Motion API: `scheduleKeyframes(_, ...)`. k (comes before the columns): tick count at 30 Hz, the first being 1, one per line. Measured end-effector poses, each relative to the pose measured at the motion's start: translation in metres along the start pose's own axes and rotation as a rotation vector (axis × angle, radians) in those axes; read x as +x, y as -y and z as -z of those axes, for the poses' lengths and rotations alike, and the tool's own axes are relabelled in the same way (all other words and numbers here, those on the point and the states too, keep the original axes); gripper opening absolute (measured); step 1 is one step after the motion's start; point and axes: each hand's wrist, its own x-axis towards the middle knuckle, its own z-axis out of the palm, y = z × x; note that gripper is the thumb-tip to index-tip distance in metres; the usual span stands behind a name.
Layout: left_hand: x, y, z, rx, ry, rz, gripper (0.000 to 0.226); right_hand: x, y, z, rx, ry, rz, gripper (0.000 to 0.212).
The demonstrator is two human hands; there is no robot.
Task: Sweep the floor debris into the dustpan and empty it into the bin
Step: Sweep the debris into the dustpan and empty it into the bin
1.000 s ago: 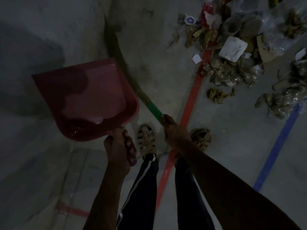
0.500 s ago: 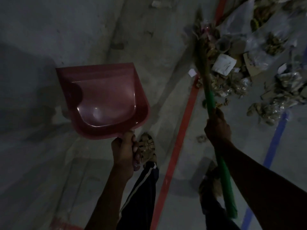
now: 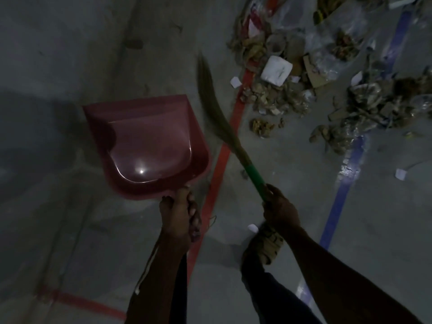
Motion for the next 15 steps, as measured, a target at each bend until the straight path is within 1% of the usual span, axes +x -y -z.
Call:
scheduleKeyframes(3,-0.025,0.029,-0.023,0.003,-0.022,0.027,0.034,-0.01,-0.038,0.02,-0.013,-0.089,-0.087,0.064)
scheduleKeyframes(6,-0.047,0.052,-0.046,0.012,-0.011,0.042,0.035,0.001,-0.067,0.056,-0.039,-0.196,-0.15,0.064)
scheduleKeyframes(7,-0.054,0.059,-0.052,0.017,-0.013,0.054,0.035,0.005,-0.077,0.068,-0.055,-0.23,-0.131,0.062)
scheduleKeyframes(10,-0.069,0.077,-0.069,0.042,-0.024,0.068,0.036,0.01,-0.104,0.098,-0.184,-0.3,0.012,0.062)
scheduleKeyframes(13,-0.08,0.093,-0.076,0.057,-0.034,0.072,0.037,0.004,-0.129,0.103,-0.156,-0.311,0.147,0.063)
scheduleKeyframes(15,-0.083,0.101,-0.077,0.052,-0.031,0.081,0.037,-0.006,-0.143,0.093,-0.137,-0.284,0.212,0.062)
